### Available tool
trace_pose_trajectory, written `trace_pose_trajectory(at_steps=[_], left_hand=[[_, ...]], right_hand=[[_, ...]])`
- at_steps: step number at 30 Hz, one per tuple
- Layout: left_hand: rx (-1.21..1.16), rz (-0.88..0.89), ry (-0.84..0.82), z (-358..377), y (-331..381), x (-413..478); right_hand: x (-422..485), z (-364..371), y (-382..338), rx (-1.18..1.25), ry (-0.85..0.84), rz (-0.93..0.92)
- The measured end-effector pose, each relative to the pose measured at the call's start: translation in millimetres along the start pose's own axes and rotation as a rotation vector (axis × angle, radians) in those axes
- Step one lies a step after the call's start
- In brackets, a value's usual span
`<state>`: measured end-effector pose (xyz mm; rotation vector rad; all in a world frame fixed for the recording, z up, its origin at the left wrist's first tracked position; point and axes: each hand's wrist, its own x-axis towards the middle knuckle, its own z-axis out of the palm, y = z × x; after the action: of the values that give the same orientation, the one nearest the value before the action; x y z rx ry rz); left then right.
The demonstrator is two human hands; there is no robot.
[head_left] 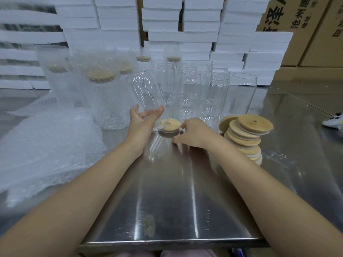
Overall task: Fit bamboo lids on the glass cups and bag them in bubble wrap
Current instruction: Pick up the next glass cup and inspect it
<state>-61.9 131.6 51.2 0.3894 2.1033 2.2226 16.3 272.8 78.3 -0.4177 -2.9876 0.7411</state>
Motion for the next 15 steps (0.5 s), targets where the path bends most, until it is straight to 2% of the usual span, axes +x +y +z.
trace_pose_trajectory(at_steps=[4,6,9,15], left_hand=[[0.007,0.002,0.007,-0.7,-0.2,0.6],[0.0,-0.01,0.015,-0.1,0.8,-0.2],[-0.024,-0.046,0.028,0.2,5.8,-1.2],[-0.07,-0.069,-0.116,-1.4,13.5,-5.7]], right_hand=[[2.6,14.4,1.8,-0.057,0.132,-0.002],[5.6,20.0,3.6,-0.067,0.202,-0.065],[11.7,22.6,8.9,-0.071,0.216,-0.165],[15.7,28.3,8.6,0.263,0.258,-0.177]])
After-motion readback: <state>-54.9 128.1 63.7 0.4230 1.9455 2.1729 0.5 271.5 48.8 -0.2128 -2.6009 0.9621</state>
